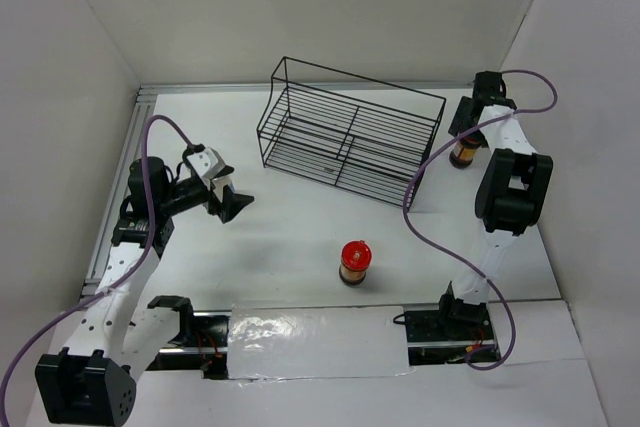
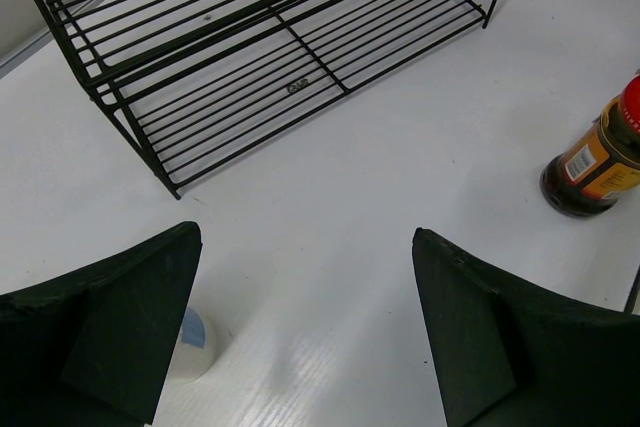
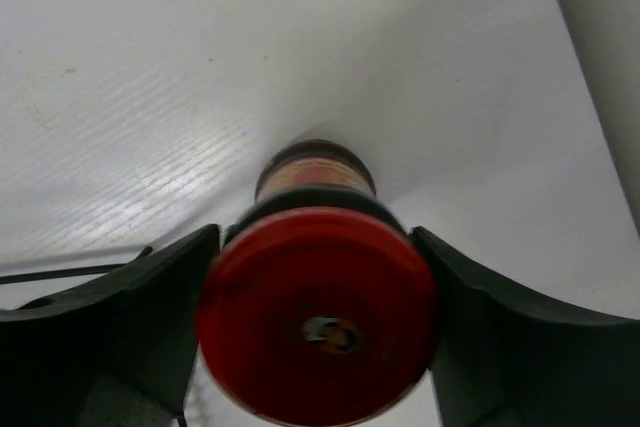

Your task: Organize the condiment bottles

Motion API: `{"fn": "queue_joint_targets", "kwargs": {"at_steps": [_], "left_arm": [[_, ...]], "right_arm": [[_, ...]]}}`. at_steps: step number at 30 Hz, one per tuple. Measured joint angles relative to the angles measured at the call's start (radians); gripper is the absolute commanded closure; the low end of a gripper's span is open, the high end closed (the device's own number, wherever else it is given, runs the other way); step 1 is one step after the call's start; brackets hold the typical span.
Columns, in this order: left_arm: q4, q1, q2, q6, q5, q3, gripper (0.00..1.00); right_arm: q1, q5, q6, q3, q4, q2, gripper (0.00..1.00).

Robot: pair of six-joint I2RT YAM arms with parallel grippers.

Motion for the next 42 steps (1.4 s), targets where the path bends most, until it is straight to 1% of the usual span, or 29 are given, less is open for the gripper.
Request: {"fn": "queue_joint_targets", "kwargs": {"at_steps": [2,3,5,6,7,8,11,12,15,20,23,25,27,30,32,35,38,42], "left_arm": [[0.000,0.000,0.000,0.000,-0.004,0.000,0.01],[0.000,0.000,0.000,0.000,-0.006,0.000,0.01],[0.000,0.000,0.000,0.000,-0.007,0.000,0.01],[0.000,0.000,0.000,0.000,-0.008,0.000,0.01],[0.000,0.000,0.000,0.000,-0.009,0.000,0.01],[0.000,0.000,0.000,0.001,-0.010,0.000,0.01],[-0.001,0.000,0.000,0.001,-0.010,0.000,0.01],[-0.001,0.000,0.000,0.001,-0.010,0.000,0.01],[0.000,0.000,0.000,0.002,-0.010,0.000,0.01],[0.002,0.000,0.000,0.000,-0.018,0.000,0.01],[0.011,0.000,0.004,-0.004,-0.028,0.000,0.01],[0.019,0.000,0.009,-0.008,-0.035,0.000,0.01],[0.031,0.000,0.015,-0.023,-0.049,0.000,0.01],[0.047,0.000,0.025,-0.037,-0.072,0.000,0.01],[0.052,0.000,0.031,-0.051,-0.082,0.000,0.01],[0.053,0.000,0.035,-0.057,-0.089,0.000,0.01],[0.053,0.000,0.035,-0.060,-0.089,0.000,0.01],[0.053,0.000,0.035,-0.067,-0.089,0.000,0.01]], "right_arm": [[0.002,0.010,-0.005,-0.004,0.009,0.000,0.32],[0.002,0.013,-0.002,-0.006,0.015,0.000,0.41],[0.003,0.016,-0.003,-0.014,0.026,-0.005,0.55],[0.004,0.019,-0.003,-0.021,0.030,-0.009,0.69],[0.005,0.022,-0.002,-0.029,0.035,-0.015,0.76],[0.007,0.028,-0.003,-0.037,0.035,-0.023,0.86],[0.011,0.055,-0.010,-0.051,0.014,-0.043,0.98],[0.011,0.069,-0.012,-0.053,0.003,-0.051,1.00],[0.016,0.123,-0.019,-0.053,-0.029,-0.103,1.00],[0.040,0.244,-0.053,-0.020,-0.079,-0.276,1.00],[0.100,0.320,-0.084,0.029,-0.080,-0.394,1.00],[0.172,0.354,-0.117,0.065,-0.076,-0.471,1.00],[0.253,0.347,-0.159,0.086,-0.069,-0.537,1.00],[0.403,0.269,-0.235,0.096,-0.072,-0.624,1.00],[0.494,0.209,-0.273,0.096,-0.086,-0.652,1.00],[0.605,0.131,-0.298,0.097,-0.129,-0.653,1.00],[0.658,0.071,-0.300,0.097,-0.193,-0.623,1.00],[0.668,0.039,-0.290,0.082,-0.241,-0.566,1.00]]}}
